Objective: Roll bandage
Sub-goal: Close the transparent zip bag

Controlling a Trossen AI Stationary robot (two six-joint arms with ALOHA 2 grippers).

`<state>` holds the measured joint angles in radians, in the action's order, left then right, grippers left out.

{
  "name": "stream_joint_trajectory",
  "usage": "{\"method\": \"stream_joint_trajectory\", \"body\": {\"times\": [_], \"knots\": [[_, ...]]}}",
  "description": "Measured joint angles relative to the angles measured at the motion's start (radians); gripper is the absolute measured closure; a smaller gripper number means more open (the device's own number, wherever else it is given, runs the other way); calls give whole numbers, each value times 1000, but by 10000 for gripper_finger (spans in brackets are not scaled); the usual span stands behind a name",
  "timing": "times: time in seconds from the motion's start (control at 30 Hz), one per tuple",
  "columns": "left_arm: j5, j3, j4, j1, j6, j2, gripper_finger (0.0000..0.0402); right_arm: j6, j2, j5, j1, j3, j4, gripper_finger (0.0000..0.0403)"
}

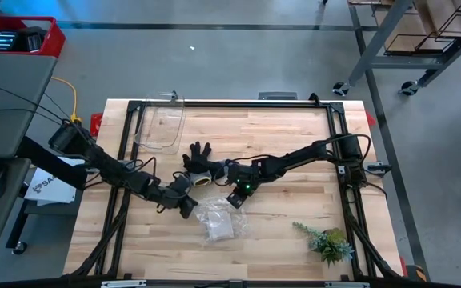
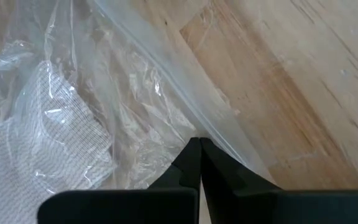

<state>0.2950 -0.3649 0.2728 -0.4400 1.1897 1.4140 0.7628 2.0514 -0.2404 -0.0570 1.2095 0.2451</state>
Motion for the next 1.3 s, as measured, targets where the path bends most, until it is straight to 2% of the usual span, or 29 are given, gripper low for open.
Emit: {"method": "stream_joint_trajectory", "body": {"times": [0.17, 0.4, 0.77, 1.1, 1.3], "knots": [[-6, -1, -90, 0, 100, 20, 401, 18, 0, 4, 0, 0, 0, 403], [-37, -8, -57, 1, 130, 100, 401, 100, -1, 24, -3, 2, 70, 403], [-64, -6, -63, 2, 62, 100, 401, 132, -6, 58, -29, 2, 101, 403], [-66, -5, -57, 2, 48, 103, 401, 150, -69, 75, -15, -5, 137, 403], [-66, -1, -33, 1, 29, 104, 401, 163, -76, 69, -14, -7, 55, 403]]}}
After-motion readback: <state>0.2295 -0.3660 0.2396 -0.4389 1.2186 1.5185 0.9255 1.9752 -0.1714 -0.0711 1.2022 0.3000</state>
